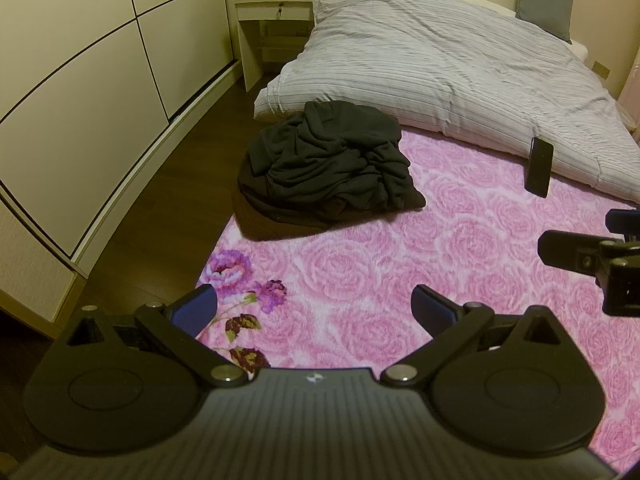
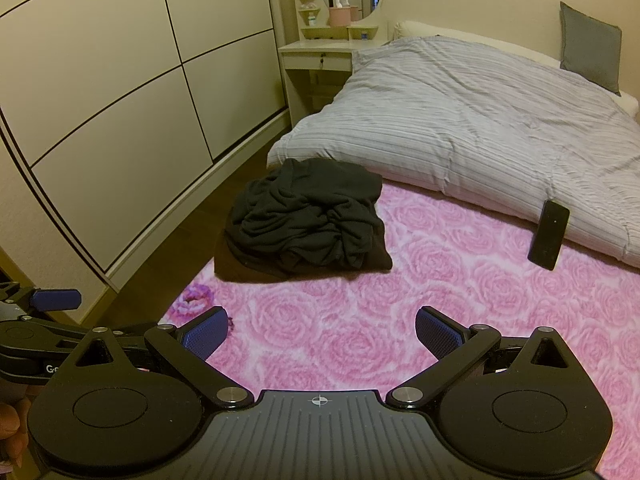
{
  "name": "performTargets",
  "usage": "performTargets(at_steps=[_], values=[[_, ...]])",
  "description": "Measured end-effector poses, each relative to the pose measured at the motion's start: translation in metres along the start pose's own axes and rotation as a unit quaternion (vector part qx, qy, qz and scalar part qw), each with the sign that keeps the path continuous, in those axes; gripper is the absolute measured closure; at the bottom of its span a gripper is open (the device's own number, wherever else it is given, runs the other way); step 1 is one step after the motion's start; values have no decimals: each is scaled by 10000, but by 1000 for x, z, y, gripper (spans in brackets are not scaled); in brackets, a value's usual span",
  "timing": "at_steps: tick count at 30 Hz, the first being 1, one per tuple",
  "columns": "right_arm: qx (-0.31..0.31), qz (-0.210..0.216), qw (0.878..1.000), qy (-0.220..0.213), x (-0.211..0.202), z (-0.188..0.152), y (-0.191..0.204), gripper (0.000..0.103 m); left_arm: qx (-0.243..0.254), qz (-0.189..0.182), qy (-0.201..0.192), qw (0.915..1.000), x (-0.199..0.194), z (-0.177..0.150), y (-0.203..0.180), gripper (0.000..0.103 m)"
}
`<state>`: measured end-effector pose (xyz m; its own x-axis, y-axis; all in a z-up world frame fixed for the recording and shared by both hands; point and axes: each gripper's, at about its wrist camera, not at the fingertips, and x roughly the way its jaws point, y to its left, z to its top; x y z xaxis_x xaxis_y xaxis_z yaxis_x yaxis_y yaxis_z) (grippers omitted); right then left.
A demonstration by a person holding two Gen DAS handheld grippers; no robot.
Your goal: Fold clothes
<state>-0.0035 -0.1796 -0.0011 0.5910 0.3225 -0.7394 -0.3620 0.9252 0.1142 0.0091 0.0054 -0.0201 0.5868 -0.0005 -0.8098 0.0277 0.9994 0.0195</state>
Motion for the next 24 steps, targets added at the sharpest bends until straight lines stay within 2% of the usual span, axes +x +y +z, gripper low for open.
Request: performTargets(at_steps=[24], values=[[-33,120,9999,85,4,-3,-7,1,70,57,133,9999,0,-6,-7,1]])
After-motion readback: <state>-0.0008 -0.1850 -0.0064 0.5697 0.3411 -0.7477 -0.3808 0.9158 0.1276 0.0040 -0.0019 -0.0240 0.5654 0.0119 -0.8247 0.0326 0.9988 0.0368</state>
